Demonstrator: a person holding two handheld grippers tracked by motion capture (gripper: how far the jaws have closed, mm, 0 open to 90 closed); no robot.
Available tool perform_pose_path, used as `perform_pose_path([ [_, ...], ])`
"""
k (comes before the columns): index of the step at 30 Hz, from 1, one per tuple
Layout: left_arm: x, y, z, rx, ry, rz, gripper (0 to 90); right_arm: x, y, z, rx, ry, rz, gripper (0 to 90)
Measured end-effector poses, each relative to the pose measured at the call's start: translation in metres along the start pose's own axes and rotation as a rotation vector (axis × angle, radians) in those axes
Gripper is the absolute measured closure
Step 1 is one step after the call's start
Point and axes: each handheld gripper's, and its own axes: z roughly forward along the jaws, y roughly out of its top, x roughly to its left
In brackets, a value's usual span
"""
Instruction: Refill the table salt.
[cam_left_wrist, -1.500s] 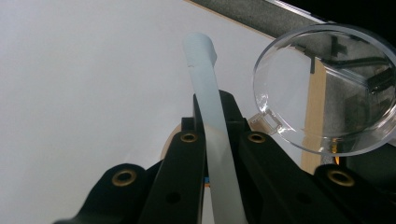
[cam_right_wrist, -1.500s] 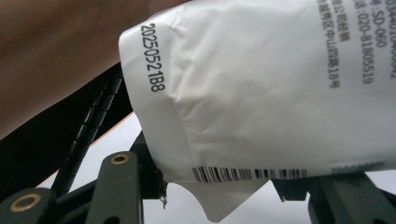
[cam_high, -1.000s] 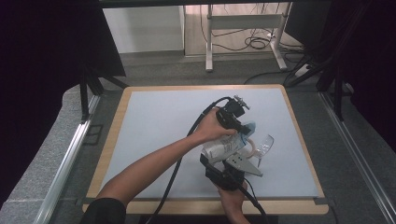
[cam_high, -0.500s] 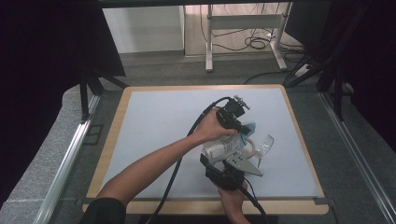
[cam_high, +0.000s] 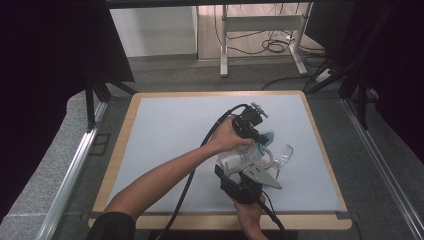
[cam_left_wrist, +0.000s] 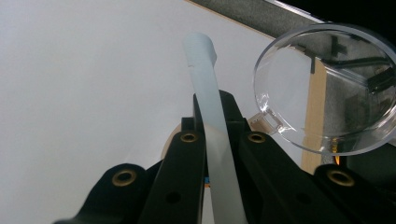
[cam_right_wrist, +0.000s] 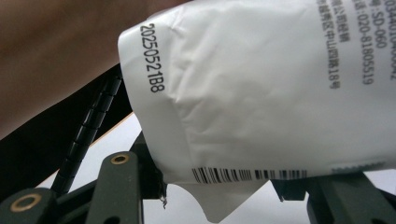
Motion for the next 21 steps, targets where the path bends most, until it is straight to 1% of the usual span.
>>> perform_pose_path([
  [21, -0.0001, 0.0000, 0.0015, 0.006, -0.004, 0.004, 90.0, 0.0007, -0.0008, -0.0003, -0.007, -0.009, -0.001, 48.5],
])
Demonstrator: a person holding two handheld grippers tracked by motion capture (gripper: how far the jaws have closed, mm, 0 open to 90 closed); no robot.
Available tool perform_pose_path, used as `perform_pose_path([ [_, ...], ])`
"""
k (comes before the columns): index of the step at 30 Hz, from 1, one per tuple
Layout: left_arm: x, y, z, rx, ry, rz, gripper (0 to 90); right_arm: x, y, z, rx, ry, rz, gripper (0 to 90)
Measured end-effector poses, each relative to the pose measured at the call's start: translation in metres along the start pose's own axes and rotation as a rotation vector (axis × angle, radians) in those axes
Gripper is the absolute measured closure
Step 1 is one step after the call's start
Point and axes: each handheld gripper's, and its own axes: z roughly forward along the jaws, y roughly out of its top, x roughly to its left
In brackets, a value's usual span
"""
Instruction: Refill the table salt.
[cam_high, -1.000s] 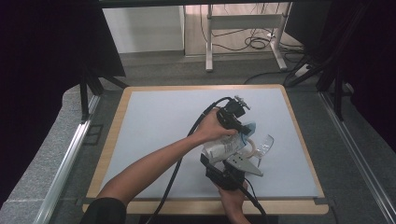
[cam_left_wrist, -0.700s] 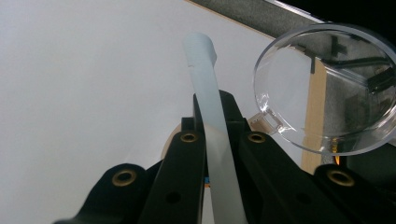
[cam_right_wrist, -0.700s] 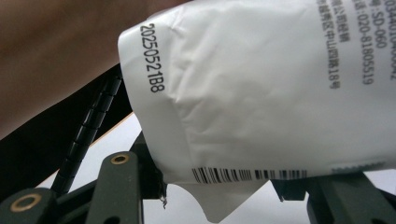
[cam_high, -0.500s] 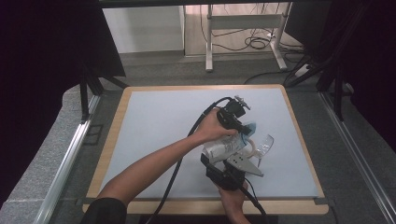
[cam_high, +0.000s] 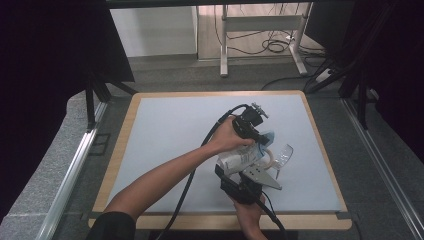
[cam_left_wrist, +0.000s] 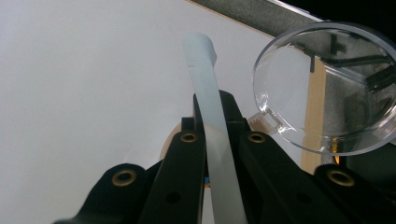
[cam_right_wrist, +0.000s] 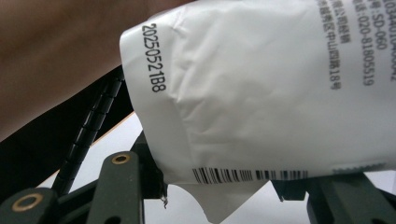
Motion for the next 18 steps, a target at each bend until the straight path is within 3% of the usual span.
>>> perform_pose_path([
  [18, 0.0008, 0.0003, 0.0001, -0.002, 0.000, -0.002, 90.0, -0.0003, 0.0006, 0.0002, 0.000, 0.002, 0.003, 48.7],
])
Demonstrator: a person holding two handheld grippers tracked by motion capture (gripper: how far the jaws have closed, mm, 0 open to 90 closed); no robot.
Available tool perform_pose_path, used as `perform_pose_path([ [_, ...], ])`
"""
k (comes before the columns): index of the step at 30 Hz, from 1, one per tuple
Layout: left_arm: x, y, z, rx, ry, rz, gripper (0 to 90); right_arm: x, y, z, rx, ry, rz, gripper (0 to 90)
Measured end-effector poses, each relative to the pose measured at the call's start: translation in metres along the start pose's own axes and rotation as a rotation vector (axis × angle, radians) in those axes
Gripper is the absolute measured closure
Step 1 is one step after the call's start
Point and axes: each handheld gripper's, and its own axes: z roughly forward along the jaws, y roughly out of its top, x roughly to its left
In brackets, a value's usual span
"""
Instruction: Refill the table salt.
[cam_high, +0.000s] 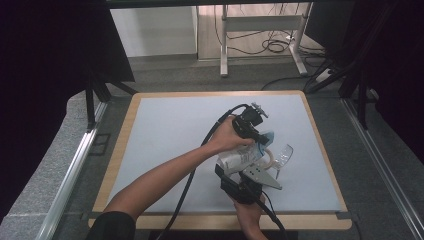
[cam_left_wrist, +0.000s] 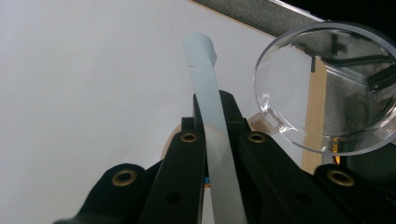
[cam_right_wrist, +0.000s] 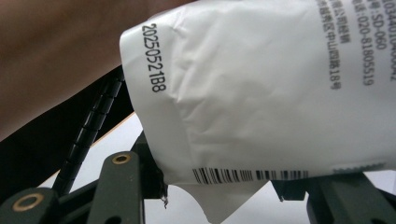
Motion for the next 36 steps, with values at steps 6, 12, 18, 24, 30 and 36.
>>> perform_pose_path([
  [6, 0.0011, -0.0001, 0.0006, 0.000, -0.001, -0.002, 90.0, -0.0010, 0.0000, 0.0003, 0.001, 0.001, -0.001, 48.8],
  [12, 0.0008, -0.0001, 0.0004, 0.001, -0.002, -0.001, 90.0, -0.0005, -0.0001, 0.0006, 0.000, -0.002, -0.002, 48.8],
  [18, 0.0012, -0.0004, 0.0003, 0.004, 0.001, -0.004, 90.0, -0.0005, -0.0002, 0.0012, 0.000, -0.001, -0.003, 48.8],
  [24, 0.0013, -0.0003, 0.0007, 0.003, 0.000, -0.003, 90.0, -0.0010, -0.0002, 0.0012, 0.001, -0.002, -0.003, 48.8],
  [30, 0.0006, 0.0000, 0.0018, 0.004, 0.001, 0.000, 90.0, -0.0008, -0.0003, 0.0011, 0.000, -0.005, -0.001, 48.9],
  [36, 0.0011, 0.0000, 0.0019, 0.007, 0.003, 0.002, 90.0, -0.0002, 0.0000, 0.0014, -0.001, -0.008, 0.001, 48.9],
])
